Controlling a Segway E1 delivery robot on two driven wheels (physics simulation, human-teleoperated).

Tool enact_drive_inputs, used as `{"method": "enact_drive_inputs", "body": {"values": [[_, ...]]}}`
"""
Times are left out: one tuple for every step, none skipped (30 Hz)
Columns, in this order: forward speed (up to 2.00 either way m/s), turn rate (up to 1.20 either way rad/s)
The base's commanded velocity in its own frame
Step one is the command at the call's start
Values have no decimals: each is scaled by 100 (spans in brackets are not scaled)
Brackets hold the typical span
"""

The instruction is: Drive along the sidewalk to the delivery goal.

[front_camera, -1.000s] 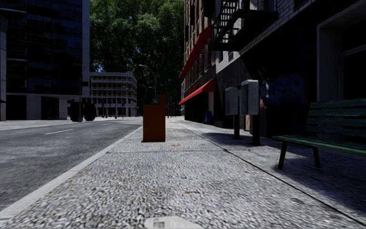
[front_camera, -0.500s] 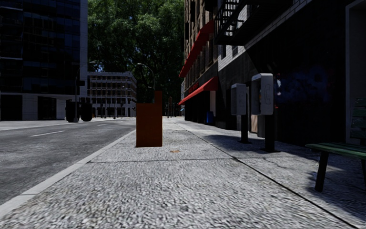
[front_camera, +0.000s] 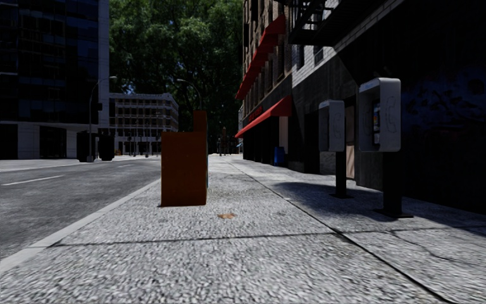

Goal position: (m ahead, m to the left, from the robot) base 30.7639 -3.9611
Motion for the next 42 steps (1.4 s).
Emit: {"method": "enact_drive_inputs", "body": {"values": [[197, -106], [197, -106], [196, -106], [196, -106], [196, -12], [196, 0], [196, 0], [196, 0], [196, 0], [196, 0], [196, 0], [196, 0], [196, 0], [196, 0], [196, 0], [196, 0], [196, 0], [196, 0], [196, 0], [196, 0], [196, 0], [196, 0], [196, 0], [196, 0], [196, 0], [196, 0], [196, 0], [196, 0], [196, 0], [196, 0], [196, 0], [196, 0], [196, 0], [196, 0], [196, 0], [196, 0], [196, 0], [196, 0], [196, 0], [196, 0], [196, 0], [196, 0]]}}
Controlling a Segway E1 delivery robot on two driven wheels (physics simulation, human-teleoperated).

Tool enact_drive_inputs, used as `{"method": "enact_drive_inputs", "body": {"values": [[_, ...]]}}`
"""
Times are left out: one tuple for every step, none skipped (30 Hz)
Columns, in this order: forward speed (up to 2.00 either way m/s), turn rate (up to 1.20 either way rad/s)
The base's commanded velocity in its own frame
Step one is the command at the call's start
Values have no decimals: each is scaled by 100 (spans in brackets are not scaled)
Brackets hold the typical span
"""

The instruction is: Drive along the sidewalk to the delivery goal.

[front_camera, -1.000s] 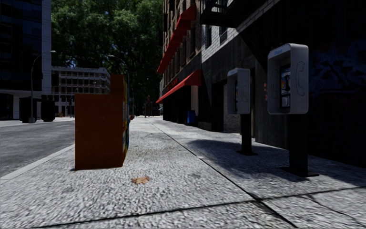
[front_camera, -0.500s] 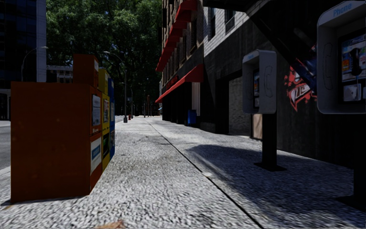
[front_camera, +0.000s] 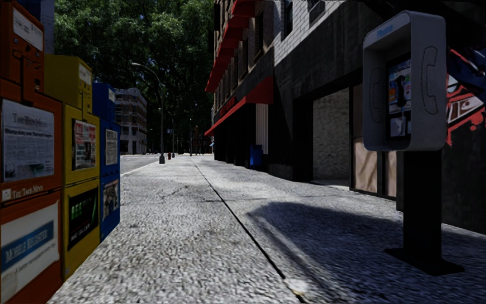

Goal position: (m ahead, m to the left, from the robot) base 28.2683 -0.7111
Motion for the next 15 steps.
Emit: {"method": "enact_drive_inputs", "body": {"values": [[196, 0], [196, 0], [196, 0], [196, 0], [196, 0], [196, 1], [196, 11], [196, 19], [196, 19], [196, 28], [196, 34], [196, 40], [196, 46], [196, 46], [196, 50]]}}
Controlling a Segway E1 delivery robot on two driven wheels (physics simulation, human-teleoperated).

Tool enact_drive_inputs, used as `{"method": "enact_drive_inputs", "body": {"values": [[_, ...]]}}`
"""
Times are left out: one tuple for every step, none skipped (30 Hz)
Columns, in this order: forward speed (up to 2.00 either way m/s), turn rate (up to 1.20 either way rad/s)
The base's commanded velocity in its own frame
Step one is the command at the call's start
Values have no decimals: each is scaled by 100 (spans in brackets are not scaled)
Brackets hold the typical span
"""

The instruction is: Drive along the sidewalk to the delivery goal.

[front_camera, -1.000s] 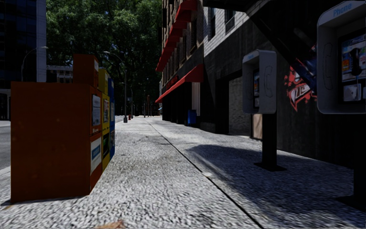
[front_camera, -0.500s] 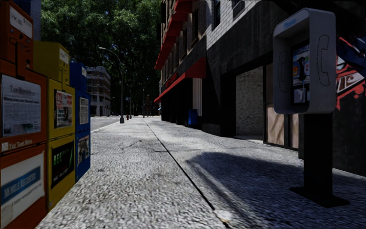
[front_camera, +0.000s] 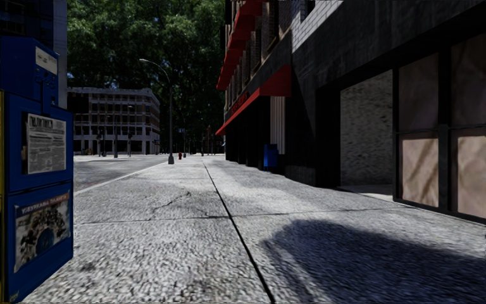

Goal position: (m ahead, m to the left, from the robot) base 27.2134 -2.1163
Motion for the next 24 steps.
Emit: {"method": "enact_drive_inputs", "body": {"values": [[196, 55], [196, 57], [196, 57], [196, 51], [196, 51], [196, 42], [196, 24], [196, 11], [196, 8], [196, 7], [196, 7], [196, 7], [196, 7], [196, 7], [196, 7], [196, 6], [196, 6], [196, 6], [196, 6], [196, 6], [196, 6], [196, 6], [196, 6], [196, 9]]}}
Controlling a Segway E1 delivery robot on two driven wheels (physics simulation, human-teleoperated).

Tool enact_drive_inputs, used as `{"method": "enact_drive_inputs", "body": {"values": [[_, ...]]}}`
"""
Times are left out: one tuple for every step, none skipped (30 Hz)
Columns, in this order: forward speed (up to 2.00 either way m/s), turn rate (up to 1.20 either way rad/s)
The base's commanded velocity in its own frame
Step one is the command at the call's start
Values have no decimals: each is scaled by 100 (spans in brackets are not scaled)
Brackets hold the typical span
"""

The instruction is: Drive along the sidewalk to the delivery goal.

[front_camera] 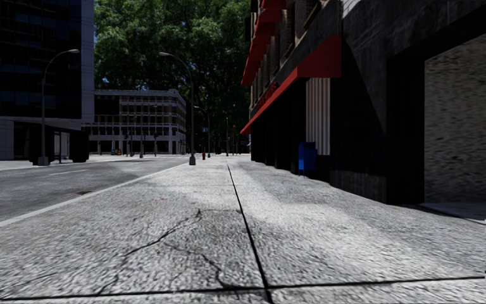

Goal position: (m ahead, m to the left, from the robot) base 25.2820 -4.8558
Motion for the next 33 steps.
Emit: {"method": "enact_drive_inputs", "body": {"values": [[196, 20], [196, 34], [196, 37], [196, 37], [196, 38], [196, 30], [196, 6], [196, 6], [196, 0], [196, 0], [196, 0], [196, 0], [196, 0], [196, 0], [196, 0], [196, 0], [196, 0], [196, 0], [196, 0], [196, 0], [196, 0], [196, 0], [196, 0], [196, 0], [196, 0], [196, 2], [196, 16], [196, 29], [196, 29], [196, 33], [196, 43], [196, 47], [196, 45]]}}
